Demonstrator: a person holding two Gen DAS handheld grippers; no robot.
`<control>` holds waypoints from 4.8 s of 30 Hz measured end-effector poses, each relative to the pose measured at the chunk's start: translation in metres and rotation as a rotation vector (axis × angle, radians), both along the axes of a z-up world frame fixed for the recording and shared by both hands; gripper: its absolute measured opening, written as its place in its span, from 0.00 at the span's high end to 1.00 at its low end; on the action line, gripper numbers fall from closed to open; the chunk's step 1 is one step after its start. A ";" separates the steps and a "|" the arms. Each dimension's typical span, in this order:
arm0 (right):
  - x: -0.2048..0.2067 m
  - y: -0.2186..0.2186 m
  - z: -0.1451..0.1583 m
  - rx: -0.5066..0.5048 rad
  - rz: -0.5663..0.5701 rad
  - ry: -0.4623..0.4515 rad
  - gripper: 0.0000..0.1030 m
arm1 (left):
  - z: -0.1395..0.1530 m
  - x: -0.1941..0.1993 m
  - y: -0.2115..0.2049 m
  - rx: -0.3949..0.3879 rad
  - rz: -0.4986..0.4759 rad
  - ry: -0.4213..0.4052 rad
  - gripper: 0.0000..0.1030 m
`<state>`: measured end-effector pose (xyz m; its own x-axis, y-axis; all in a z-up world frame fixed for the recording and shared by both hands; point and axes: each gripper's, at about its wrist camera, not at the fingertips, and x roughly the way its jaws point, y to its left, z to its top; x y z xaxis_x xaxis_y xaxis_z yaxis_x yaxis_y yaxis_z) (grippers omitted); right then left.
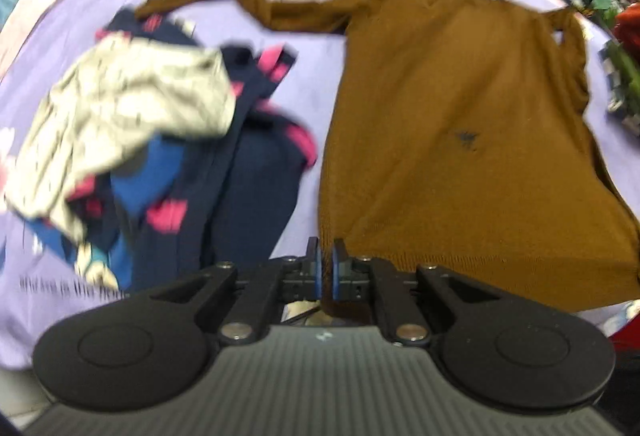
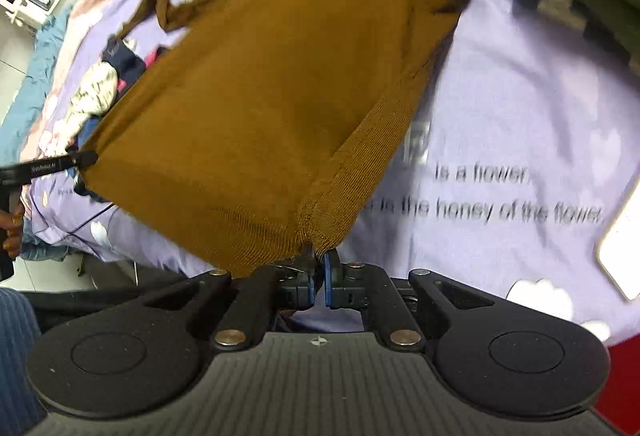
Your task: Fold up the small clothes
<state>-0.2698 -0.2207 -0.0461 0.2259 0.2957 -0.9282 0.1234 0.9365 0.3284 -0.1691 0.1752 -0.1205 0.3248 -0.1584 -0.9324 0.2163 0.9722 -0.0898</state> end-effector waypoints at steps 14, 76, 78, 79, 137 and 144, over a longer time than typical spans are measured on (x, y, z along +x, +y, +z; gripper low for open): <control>-0.008 -0.035 -0.057 -0.134 -0.132 0.218 0.00 | -0.018 -0.010 -0.009 0.185 -0.040 -0.058 0.42; 0.280 -0.079 0.036 -0.343 -0.206 -0.689 0.97 | 0.003 0.145 -0.148 0.012 0.032 -0.181 0.00; 0.269 -0.044 0.028 -0.213 0.031 -0.716 0.97 | 0.007 0.149 -0.137 0.019 0.073 -0.194 0.00; 0.263 -0.027 0.020 -0.155 0.142 -0.697 0.97 | 0.008 0.150 -0.131 0.019 0.092 -0.199 0.00; 0.159 -0.061 -0.059 -0.705 0.034 -0.328 0.67 | -0.011 0.255 -0.163 -0.016 -0.039 -0.131 0.41; 0.235 -0.066 -0.044 -0.442 0.074 -0.442 0.66 | -0.025 0.240 -0.226 0.027 -0.193 -0.130 0.41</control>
<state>-0.0350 -0.2871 -0.0900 0.6098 -0.0649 -0.7899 -0.0060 0.9962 -0.0865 0.0706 -0.0508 -0.1456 0.4090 -0.2047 -0.8893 0.4061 0.9135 -0.0235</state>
